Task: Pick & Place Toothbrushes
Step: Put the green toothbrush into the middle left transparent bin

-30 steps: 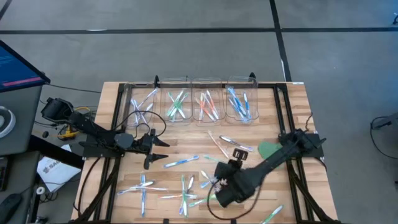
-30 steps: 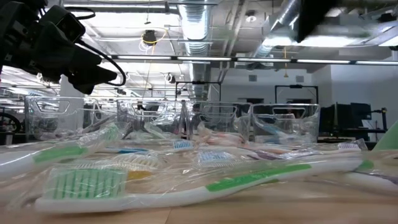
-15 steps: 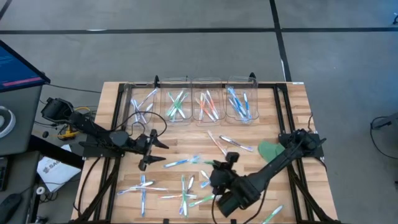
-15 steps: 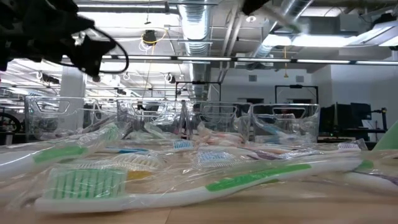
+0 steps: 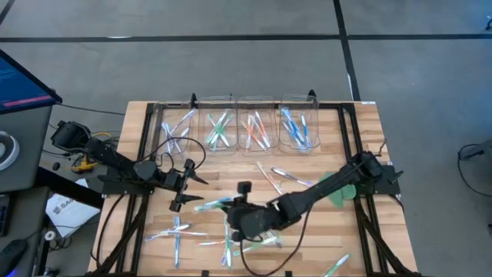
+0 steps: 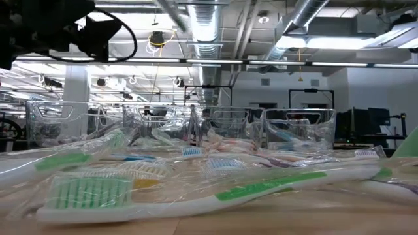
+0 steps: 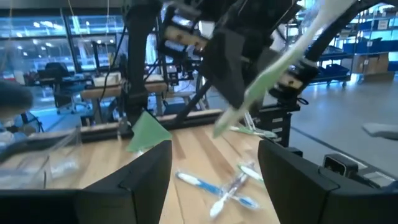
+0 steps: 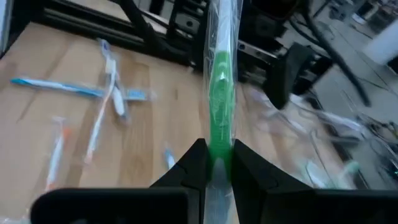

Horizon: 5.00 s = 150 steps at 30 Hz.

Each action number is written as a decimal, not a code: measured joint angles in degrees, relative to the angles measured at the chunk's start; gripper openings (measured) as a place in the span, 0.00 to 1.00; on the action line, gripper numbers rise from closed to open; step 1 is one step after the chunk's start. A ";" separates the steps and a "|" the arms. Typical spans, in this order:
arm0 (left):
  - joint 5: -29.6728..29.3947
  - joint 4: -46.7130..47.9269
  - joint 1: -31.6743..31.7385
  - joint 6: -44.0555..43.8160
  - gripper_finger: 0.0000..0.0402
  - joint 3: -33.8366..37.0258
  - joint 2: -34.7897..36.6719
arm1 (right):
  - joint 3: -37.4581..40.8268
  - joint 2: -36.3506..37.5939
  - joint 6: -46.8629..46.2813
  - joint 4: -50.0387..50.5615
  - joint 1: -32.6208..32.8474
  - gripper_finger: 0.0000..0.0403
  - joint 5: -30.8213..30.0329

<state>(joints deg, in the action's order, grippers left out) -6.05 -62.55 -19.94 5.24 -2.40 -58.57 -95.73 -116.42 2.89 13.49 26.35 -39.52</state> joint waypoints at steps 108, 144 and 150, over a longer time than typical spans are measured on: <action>7.94 70.25 49.05 -15.74 0.11 -46.37 -9.63 | 0.47 2.05 -57.81 62.39 -1.07 0.66 -7.76; 6.48 83.61 51.65 -10.14 0.16 -46.37 -18.38 | 0.47 1.70 -54.79 58.08 -1.64 0.66 -7.70; 6.48 83.11 51.65 -10.08 0.21 -46.37 -23.22 | 0.47 1.70 -54.81 57.99 -1.62 0.66 -7.45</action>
<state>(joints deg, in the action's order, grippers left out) 0.43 20.56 31.70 -4.84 -48.77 -81.79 -95.26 -114.72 -51.92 71.48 24.73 -46.97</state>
